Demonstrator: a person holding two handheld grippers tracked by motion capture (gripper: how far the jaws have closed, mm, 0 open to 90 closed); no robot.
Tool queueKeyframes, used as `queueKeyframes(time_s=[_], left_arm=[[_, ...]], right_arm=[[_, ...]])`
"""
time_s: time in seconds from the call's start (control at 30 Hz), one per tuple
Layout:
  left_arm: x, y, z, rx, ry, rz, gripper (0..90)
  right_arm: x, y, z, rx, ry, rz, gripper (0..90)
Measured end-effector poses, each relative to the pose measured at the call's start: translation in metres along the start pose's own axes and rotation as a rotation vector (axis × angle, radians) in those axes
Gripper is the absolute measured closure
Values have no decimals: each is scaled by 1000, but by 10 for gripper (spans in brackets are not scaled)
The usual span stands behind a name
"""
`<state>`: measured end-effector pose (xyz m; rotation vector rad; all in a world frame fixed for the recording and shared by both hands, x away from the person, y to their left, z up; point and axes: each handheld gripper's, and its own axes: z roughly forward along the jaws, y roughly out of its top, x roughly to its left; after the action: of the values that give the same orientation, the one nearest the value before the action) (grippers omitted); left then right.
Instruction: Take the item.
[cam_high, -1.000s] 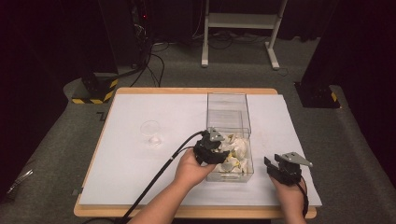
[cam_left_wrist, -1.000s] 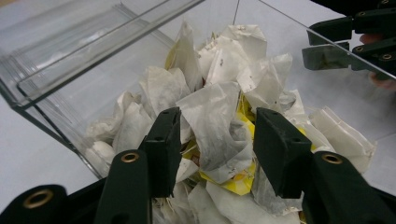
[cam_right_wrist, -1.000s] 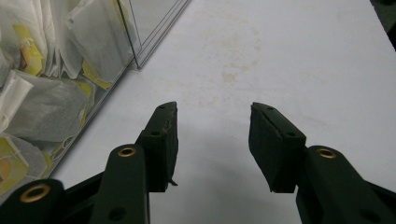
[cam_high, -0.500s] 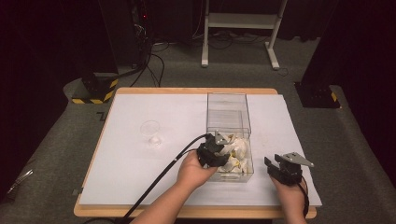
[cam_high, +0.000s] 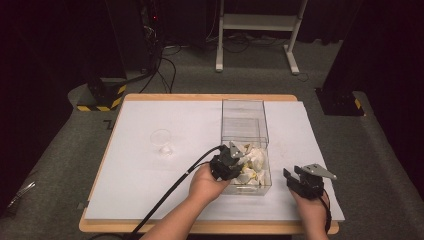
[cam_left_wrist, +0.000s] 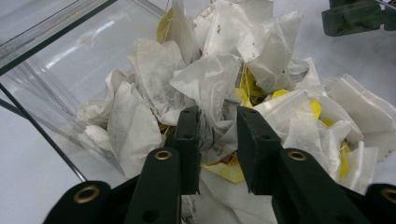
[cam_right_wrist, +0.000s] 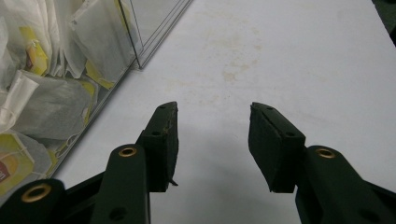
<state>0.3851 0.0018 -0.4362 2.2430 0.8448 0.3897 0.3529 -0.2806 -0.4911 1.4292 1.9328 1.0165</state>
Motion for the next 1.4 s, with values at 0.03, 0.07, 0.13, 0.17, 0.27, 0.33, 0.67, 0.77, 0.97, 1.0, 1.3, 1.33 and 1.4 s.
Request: queueKeyframes(time_s=[0.03,0.07,0.13,0.17,0.27,0.33,0.67,0.77,0.97,1.0,1.3,1.33,1.4], left_arm=[[0,0,0,-3,1,1,732],[0,0,-1,-4,1,4,742],[0,0,-1,-11,-3,-2,750],[0,-1,-1,-17,-2,-5,755],[0,-2,-2,-28,-2,-15,776],[1,-2,-2,-34,-3,-20,779],[0,-3,-3,-53,4,-25,781],[0,-3,-3,-53,5,-25,781],[0,-4,-5,-72,10,-28,785],[-1,-4,-6,-81,14,-25,785],[1,-3,-12,-115,18,-29,834],[2,-3,-13,-125,16,-31,854],[2,-2,-14,-130,7,-32,867]], right_arm=[[0,0,0,0,0,0,531],[0,0,0,0,-1,0,532],[0,0,-1,-1,-1,3,532],[0,0,-1,-1,-1,4,532],[0,0,-1,-3,-3,5,533],[0,0,-1,-2,-3,8,533],[0,0,-2,-5,-1,4,536],[0,0,-2,-4,1,4,542],[0,0,-2,-3,3,3,543],[0,0,-2,-3,3,4,543],[0,0,-2,-3,7,6,543],[0,0,-2,-4,6,6,543],[0,0,-2,-6,8,6,543]])
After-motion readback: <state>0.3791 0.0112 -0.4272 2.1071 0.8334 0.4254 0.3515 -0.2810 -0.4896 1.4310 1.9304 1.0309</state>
